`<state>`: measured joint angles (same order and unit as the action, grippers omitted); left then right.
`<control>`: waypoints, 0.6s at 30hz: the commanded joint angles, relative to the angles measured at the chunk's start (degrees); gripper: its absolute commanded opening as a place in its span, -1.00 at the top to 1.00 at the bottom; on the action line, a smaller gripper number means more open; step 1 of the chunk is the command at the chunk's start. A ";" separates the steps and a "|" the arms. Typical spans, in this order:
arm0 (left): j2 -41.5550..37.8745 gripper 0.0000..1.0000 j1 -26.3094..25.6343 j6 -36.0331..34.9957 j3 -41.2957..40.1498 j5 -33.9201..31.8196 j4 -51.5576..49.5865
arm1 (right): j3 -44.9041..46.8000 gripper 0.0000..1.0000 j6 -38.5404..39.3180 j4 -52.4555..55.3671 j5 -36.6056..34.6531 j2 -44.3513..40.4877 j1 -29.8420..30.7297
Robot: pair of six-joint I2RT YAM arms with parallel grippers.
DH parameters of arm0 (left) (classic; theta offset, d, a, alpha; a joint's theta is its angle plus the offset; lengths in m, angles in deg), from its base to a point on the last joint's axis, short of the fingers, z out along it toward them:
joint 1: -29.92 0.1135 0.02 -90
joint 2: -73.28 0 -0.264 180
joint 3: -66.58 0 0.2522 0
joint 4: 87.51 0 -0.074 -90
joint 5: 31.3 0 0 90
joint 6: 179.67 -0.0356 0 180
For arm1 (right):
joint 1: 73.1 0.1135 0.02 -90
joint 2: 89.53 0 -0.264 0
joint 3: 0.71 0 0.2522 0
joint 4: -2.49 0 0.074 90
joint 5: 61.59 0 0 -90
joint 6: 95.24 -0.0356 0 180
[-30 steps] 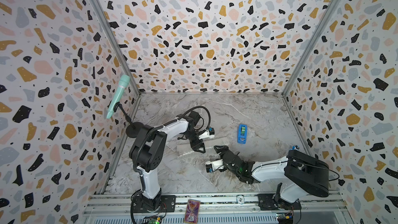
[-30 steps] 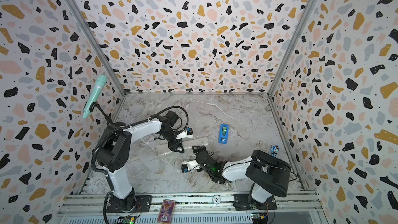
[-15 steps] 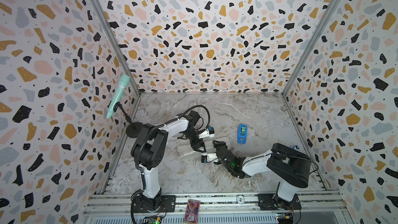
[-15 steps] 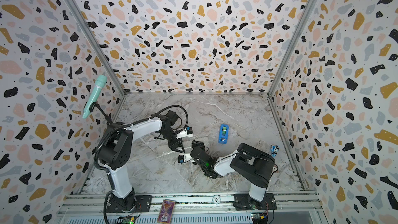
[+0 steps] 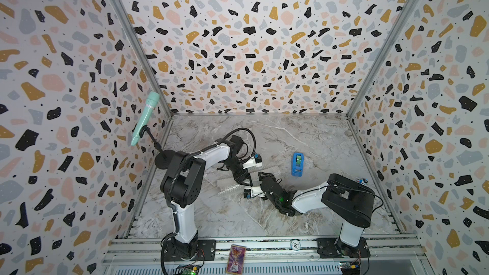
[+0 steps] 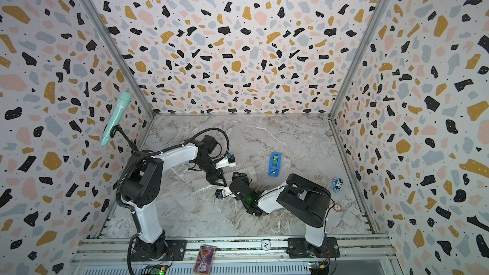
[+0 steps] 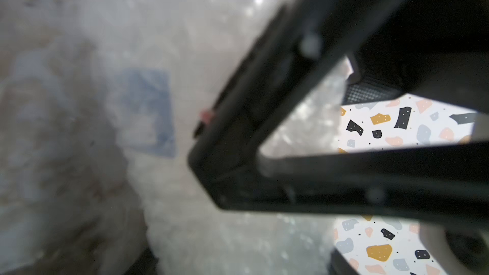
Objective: Wrap wine bottles in bubble wrap
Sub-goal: Wrap the wine bottle in bubble wrap.
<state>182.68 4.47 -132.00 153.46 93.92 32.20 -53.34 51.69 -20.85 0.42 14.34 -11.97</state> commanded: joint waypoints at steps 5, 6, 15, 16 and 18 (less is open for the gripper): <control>0.14 -0.22 -0.56 -1.02 -0.20 2.01 -4.32 | -0.94 0.19 -1.56 6.71 1.75 0.48 -1.10; -0.17 -0.26 -0.57 -1.00 -0.28 1.69 -4.11 | -1.02 0.23 -1.47 7.31 1.95 0.21 -1.11; -4.84 -0.99 -0.62 -0.34 -1.11 -4.41 -0.29 | -4.71 0.36 -4.65 21.57 8.21 -3.58 -2.16; -5.50 -0.99 -0.48 -0.20 -1.28 -5.00 0.28 | -5.24 0.37 -5.09 23.19 8.74 -3.79 -2.27; -7.07 -0.99 -0.48 0.19 -1.89 -6.40 1.93 | -6.69 0.38 -6.28 27.09 10.43 -4.03 -2.65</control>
<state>178.62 4.52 -132.41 152.79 88.98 34.26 -58.54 49.74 -5.53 6.74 11.22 -13.94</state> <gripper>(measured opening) 0.995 0.619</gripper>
